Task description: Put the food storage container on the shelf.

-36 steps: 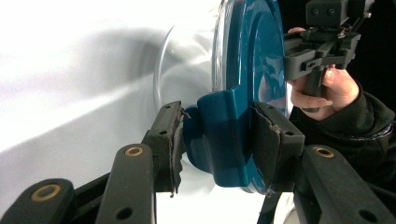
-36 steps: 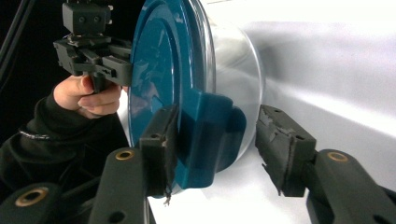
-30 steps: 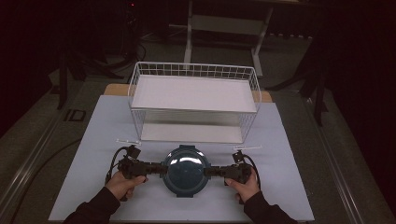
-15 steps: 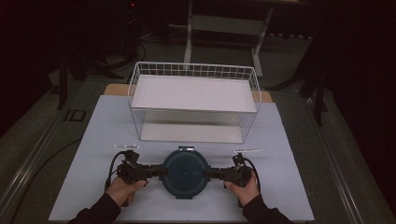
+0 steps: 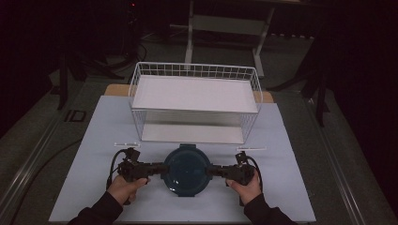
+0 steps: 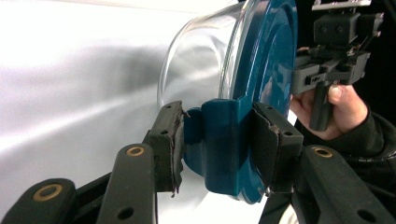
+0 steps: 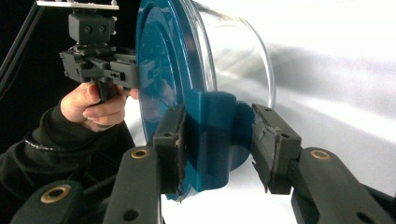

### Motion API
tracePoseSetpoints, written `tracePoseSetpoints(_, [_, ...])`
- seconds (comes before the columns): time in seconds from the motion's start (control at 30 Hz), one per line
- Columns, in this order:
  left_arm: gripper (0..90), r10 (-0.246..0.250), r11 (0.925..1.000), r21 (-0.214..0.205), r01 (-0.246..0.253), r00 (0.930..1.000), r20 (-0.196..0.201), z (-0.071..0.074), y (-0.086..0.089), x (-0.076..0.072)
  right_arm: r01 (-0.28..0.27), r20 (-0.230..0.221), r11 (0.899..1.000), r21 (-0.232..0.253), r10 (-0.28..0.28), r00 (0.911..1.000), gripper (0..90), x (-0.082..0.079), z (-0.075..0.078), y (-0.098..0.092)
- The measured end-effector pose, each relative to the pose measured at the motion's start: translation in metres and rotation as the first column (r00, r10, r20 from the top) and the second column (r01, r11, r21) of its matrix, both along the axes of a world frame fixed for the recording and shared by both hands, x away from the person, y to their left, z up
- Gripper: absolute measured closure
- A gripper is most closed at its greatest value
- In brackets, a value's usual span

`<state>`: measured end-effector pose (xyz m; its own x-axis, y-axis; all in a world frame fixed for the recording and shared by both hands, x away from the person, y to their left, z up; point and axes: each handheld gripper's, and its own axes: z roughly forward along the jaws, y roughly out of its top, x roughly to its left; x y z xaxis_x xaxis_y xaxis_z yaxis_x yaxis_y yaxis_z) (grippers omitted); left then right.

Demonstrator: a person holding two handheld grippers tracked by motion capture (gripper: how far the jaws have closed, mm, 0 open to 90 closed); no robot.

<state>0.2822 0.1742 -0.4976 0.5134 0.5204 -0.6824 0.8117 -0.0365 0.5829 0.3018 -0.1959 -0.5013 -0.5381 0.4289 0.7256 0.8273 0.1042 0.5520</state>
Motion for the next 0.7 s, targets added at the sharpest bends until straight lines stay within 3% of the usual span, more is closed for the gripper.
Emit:
tracePoseSetpoints(0.17, [56.9, -0.006, 1.0, -0.005, 0.006, 0.9995, 0.032, 0.003, -0.003, 0.008, 0.011, 0.019, 1.0, -0.002, -0.011, 0.9998, 57.5, 0.005, 0.006, -0.003])
tracePoseSetpoints(0.37, [56.9, -0.012, 0.9999, -0.003, 0.012, 0.9993, 0.037, 0.005, -0.005, 0.016, 0.013, 0.024, 1.0, -0.007, -0.013, 0.9996, 57.5, 0.011, 0.007, -0.005])
tracePoseSetpoints(0.53, [56.9, -0.007, 0.9999, -0.01, 0.008, 0.9965, 0.083, 0.008, -0.008, 0.027, 0.021, 0.055, 1.0, -0.003, -0.021, 0.9983, 57.4, 0.022, 0.012, -0.008])
tracePoseSetpoints(0.7, [56.9, 0.004, 0.9998, -0.021, -0.002, 0.9962, 0.087, 0.006, -0.009, 0.032, 0.026, 0.075, 1.0, -0.01, -0.025, 0.9969, 57.4, 0.031, 0.015, -0.01])
